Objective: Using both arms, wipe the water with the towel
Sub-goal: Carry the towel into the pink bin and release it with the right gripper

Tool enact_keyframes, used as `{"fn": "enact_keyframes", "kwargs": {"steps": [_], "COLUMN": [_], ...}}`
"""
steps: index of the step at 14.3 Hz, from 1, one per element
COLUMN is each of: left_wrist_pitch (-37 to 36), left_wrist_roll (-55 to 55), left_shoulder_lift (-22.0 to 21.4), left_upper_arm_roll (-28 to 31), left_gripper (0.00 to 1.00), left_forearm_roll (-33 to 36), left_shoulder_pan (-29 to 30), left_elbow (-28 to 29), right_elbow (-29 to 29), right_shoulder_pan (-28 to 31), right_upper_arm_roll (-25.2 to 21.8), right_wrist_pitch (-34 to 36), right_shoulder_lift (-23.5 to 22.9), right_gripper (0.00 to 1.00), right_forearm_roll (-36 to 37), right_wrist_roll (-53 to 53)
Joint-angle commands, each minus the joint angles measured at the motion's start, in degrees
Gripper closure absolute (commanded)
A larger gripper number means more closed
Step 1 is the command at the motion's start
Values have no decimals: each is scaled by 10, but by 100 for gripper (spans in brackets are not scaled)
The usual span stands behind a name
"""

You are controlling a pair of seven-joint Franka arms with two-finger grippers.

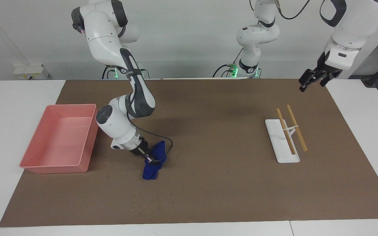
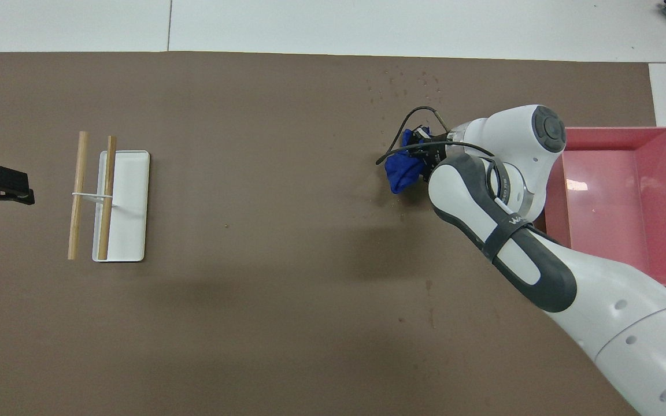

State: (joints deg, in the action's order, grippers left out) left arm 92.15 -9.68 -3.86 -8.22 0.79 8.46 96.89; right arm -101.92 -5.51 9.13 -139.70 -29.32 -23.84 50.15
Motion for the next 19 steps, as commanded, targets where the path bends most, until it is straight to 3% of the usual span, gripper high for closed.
{"fn": "enact_keyframes", "kwargs": {"steps": [1, 5, 13, 19], "left_wrist_pitch": [39, 20, 1, 2], "left_wrist_roll": [7, 9, 51, 48], "left_shoulder_lift": [-5, 10, 4, 6], "left_upper_arm_roll": [11, 48, 46, 48], "left_gripper": [0, 0, 0, 0], "left_forearm_roll": [1, 4, 30, 29], "left_shoulder_pan": [-21, -61, -63, -69], "left_elbow": [23, 9, 15, 12], "right_elbow": [-82, -141, -210, -224], "right_shoulder_pan": [4, 0, -3, -74], "right_upper_arm_roll": [3, 4, 5, 5], "right_wrist_pitch": [2, 3, 62, 25], "right_shoulder_lift": [44, 90, 179, 187], "right_gripper": [100, 100, 100, 100], "right_forearm_roll": [-14, -15, -15, -36], "right_wrist_roll": [-3, -1, 6, 42]}}
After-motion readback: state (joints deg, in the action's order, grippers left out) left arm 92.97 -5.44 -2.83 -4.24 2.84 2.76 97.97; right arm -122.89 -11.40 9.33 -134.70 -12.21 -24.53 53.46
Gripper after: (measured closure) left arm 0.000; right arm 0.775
